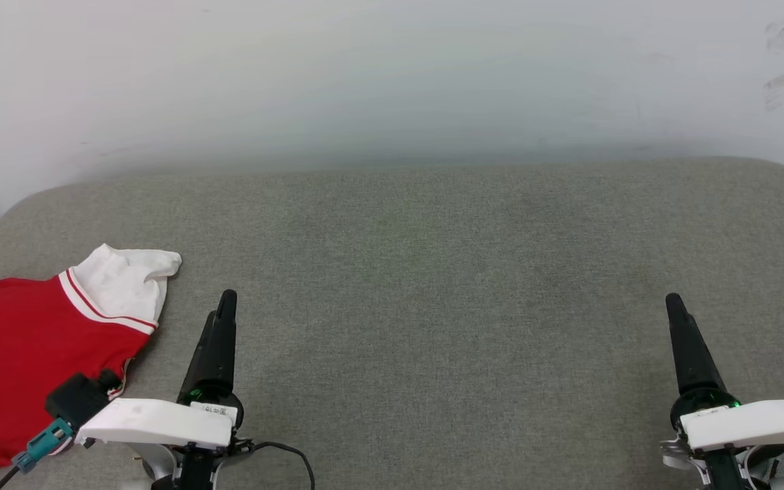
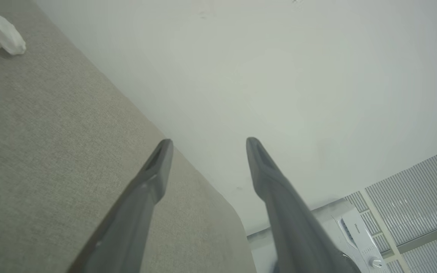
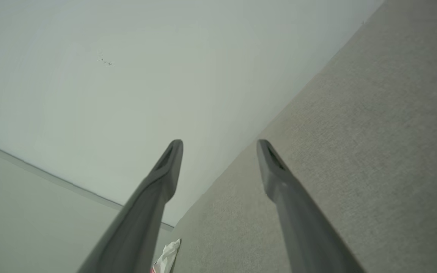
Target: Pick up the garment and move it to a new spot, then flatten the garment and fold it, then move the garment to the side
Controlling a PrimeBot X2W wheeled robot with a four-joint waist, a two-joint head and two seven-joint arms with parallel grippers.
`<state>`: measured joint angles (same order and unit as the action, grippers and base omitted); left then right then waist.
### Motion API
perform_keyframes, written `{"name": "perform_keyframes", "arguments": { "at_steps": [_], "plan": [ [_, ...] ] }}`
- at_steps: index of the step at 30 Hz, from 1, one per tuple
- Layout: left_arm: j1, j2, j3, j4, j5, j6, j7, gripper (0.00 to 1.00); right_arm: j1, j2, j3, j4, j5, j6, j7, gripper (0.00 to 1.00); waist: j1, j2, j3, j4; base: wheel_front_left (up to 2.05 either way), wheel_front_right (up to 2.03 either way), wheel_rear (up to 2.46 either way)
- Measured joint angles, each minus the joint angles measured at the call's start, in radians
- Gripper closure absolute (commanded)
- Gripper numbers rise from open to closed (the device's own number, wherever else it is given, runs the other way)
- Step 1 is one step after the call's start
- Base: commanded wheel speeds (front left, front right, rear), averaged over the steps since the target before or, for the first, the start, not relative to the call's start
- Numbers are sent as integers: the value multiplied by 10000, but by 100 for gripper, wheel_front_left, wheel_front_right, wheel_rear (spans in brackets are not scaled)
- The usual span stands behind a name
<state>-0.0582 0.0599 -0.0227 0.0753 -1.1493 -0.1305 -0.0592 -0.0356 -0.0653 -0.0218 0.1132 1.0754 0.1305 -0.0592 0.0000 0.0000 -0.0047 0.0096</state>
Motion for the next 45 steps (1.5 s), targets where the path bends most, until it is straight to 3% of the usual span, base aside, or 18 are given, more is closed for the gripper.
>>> {"name": "perform_keyframes", "arguments": {
  "at_steps": [17,30,45],
  "plan": [
    [141,130,8,-320,3950,0,-518,0,9,88,-104,-543,-4445,0,-61,0,0,0,-36,8,0,0,0],
    [233,408,44,-104,6192,-2,-871,0,166,94,-113,-899,-6556,2,245,0,0,0,-62,39,0,0,0],
    [234,499,46,117,7896,115,-1258,0,255,115,-240,-1212,-8264,2,380,0,0,0,-98,57,0,0,0]
  ]
}}
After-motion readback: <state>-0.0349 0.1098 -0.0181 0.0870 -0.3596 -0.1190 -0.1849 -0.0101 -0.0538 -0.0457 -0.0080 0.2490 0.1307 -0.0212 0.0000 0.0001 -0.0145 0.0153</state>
